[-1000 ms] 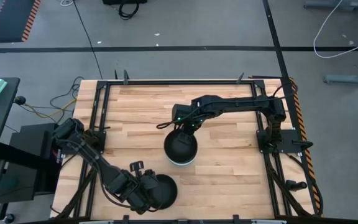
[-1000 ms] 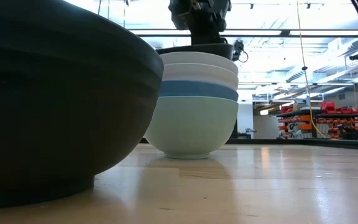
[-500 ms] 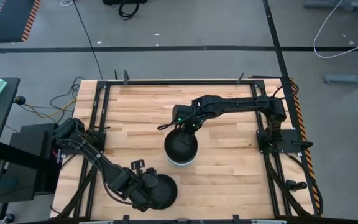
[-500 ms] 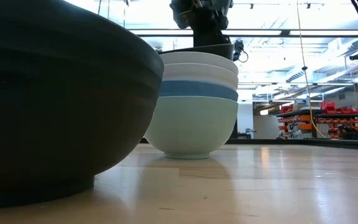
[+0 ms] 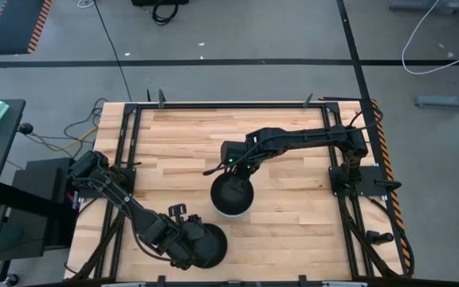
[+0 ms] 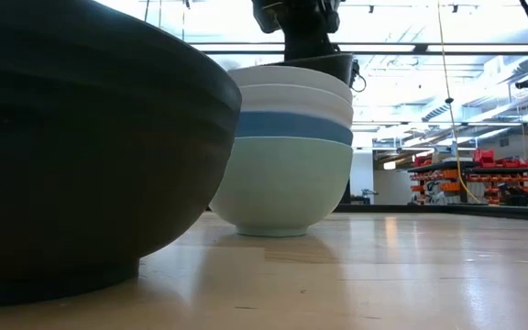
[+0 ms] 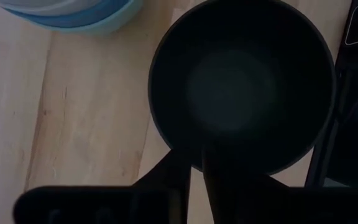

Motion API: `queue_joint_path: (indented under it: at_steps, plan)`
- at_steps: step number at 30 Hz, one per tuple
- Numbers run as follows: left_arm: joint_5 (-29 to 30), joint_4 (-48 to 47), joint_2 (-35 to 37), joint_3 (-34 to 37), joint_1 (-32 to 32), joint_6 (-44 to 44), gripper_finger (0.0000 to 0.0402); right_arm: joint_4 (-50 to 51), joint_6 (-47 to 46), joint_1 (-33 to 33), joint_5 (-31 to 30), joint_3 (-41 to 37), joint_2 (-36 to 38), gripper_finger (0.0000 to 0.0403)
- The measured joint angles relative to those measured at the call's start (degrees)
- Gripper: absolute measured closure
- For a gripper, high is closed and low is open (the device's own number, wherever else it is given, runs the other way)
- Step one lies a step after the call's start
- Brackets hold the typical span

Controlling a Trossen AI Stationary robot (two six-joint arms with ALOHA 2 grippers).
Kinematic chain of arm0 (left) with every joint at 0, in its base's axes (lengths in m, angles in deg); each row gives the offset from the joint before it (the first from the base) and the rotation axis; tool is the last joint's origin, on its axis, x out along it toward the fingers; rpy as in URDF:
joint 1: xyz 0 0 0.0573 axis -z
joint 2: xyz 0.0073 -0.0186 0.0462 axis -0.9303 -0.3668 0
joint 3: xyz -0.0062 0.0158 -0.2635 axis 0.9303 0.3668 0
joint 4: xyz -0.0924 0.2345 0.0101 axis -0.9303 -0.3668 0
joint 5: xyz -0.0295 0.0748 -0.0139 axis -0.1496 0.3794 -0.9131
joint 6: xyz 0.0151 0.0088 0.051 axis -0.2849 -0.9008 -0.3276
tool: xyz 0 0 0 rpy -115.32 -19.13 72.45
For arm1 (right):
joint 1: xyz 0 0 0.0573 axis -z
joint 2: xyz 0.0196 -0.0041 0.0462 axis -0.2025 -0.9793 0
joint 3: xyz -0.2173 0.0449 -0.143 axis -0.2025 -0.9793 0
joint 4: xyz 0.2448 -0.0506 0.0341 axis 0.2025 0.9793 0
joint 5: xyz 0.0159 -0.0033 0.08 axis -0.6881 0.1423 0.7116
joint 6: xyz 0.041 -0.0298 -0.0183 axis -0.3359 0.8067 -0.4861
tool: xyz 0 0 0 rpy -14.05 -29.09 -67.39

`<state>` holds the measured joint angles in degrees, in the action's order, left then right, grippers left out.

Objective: Nest bowls inside each other
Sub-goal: Stack the right black bowl on the white bowl

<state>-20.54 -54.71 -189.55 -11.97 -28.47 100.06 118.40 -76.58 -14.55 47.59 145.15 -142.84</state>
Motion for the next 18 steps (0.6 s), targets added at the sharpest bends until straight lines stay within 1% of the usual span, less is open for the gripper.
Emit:
queue_joint_path:
  at_steps: [9, 12, 18]
  plan:
    - [-0.55, 0.04, 0.0, 0.0, -0.12, -0.71, 0.0348, -0.55, 0.05, -0.14, -0.02, -0.07, -0.59, 0.0304]
    - [-0.55, 0.07, -0.02, 0.0, -0.12, -0.69, 0.0351, -0.63, 0.32, 0.17, -1.21, -0.07, -0.55, 0.0302]
    - [-0.55, 0.06, -0.02, 0.0, -0.12, -0.62, 0.0345, -0.63, 0.71, 0.54, -1.46, -0.07, -0.13, 0.0302]
